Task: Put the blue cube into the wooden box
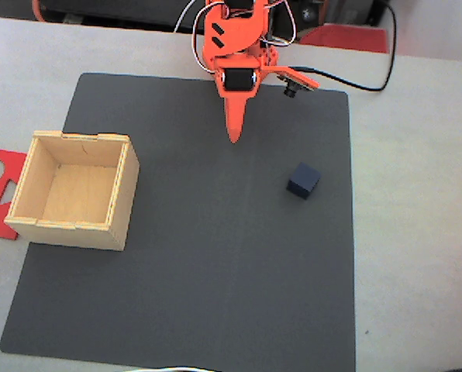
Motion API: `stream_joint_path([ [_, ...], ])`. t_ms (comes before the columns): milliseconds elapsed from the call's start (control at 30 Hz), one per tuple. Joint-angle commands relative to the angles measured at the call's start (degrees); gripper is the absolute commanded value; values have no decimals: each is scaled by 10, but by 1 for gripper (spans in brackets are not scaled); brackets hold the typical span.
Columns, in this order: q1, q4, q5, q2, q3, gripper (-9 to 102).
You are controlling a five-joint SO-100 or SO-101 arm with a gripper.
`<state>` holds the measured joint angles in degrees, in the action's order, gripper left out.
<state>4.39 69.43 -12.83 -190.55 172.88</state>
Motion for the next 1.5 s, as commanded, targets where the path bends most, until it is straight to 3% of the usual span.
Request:
stream_joint_path([
  [0, 13, -30, -33, -7, -3, 13],
  [100, 25, -111, -65, 117, -34, 14],
  [200, 20, -178, -75, 424, -179, 15],
  [300, 9, -118, -86, 674, -396, 17],
  [433, 25, 40, -127, 846, -650, 21],
  [567, 70, 142, -216, 895, -792, 27],
  [867, 156, 225, -416, 940, -808, 27],
  [1467, 221, 185, -420, 1041, -807, 31],
])
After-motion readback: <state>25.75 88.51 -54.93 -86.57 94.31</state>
